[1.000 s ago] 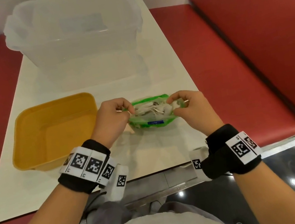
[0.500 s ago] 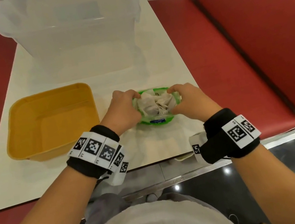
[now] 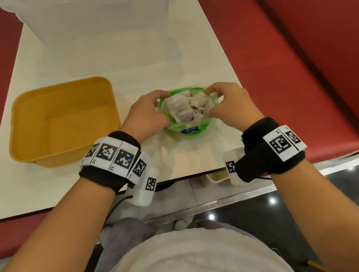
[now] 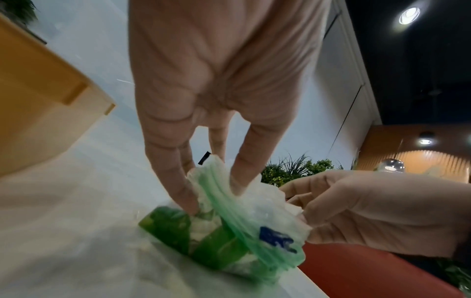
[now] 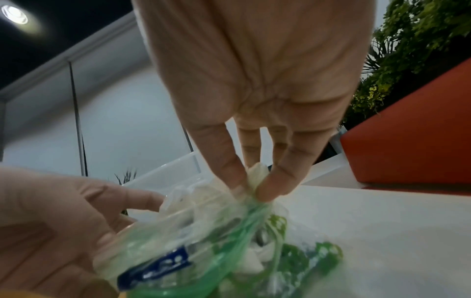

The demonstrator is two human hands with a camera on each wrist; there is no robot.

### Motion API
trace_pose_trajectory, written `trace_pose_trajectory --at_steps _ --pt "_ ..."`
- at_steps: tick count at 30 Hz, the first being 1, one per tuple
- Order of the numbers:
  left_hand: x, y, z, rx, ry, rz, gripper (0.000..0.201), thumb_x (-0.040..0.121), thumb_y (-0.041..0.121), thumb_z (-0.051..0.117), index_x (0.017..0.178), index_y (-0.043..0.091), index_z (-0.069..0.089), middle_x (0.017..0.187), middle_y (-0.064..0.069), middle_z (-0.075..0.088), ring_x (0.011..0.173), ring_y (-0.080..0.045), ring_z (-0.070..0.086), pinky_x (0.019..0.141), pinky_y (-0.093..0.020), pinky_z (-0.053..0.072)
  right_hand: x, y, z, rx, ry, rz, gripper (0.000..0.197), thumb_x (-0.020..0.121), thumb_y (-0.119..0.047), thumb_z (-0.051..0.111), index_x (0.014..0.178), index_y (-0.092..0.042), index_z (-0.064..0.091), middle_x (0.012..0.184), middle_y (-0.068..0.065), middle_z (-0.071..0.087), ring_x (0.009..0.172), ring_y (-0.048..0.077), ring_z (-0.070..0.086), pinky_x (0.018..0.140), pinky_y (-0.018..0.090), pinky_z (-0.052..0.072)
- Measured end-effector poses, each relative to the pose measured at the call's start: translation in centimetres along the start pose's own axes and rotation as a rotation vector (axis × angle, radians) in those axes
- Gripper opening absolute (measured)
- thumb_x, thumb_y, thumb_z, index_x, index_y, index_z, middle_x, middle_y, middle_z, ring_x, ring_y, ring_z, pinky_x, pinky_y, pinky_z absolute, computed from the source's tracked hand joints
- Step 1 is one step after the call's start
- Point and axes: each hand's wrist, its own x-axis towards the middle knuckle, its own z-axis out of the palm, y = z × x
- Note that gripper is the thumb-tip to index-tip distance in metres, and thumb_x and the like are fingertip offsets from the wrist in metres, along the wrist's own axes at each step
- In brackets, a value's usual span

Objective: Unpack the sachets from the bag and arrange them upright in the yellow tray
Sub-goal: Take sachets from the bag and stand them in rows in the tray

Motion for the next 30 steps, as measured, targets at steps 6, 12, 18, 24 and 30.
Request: trace_pose_trajectory --at_steps 6,12,18,24,30 --pt "-0.4 -0.3 0.7 -0.087 0.001 -0.067 0.071 0.070 -0.010 0.066 0.131 0.024 0.055 0.120 -0.008 0.056 0.106 -0.028 0.059 0.087 -0.043 0.057 -0.1 0.6 0.9 0.059 -0.042 0.026 0.029 0.081 -0.005 0.060 0.109 -0.010 0.064 0.113 0.013 0.059 0.094 0.032 0.062 0.083 0.043 0.055" --pt "-0.8 -0.5 1.1 -0.163 0.021 -0.087 0.064 0.071 -0.010 0.068 0.118 0.030 0.054 0.107 -0.001 0.055 0.101 -0.028 0.061 0.081 -0.044 0.059 -0.4 1.1 0.9 0.065 -0.076 0.011 0.040 0.073 -0.006 0.073 0.111 -0.012 0.065 0.111 0.013 0.060 0.093 0.029 0.060 0.078 0.036 0.054" --pt "-1.2 -0.4 0.5 -0.238 0.033 -0.067 0.064 0.072 -0.010 0.070 0.125 0.022 0.055 0.115 -0.009 0.055 0.106 -0.030 0.060 0.084 -0.047 0.057 0.0 -0.8 -2.0 -0.093 0.012 -0.097 0.052 0.074 -0.020 0.080 0.121 -0.013 0.060 0.123 0.007 0.051 0.105 0.018 0.052 0.080 0.023 0.037" --pt "-1.7 -0.6 -0.1 -0.287 0.110 -0.053 0.063 0.070 -0.003 0.075 0.124 0.025 0.058 0.118 -0.005 0.050 0.120 -0.023 0.048 0.086 -0.047 0.057 1.1 -4.7 -0.1 -0.183 -0.033 -0.329 0.042 0.082 -0.029 0.072 0.120 -0.017 0.061 0.124 0.005 0.054 0.112 0.018 0.052 0.089 0.024 0.039" --pt "-2.4 -1.2 -1.4 -0.303 0.158 -0.063 0.055 0.074 0.003 0.078 0.121 0.025 0.059 0.115 0.000 0.051 0.119 -0.025 0.054 0.096 -0.046 0.051 3.2 -5.6 1.1 -0.300 -0.085 -0.352 0.011 0.084 -0.013 0.064 0.091 -0.016 0.072 0.097 0.004 0.068 0.088 0.020 0.061 0.076 0.028 0.050"
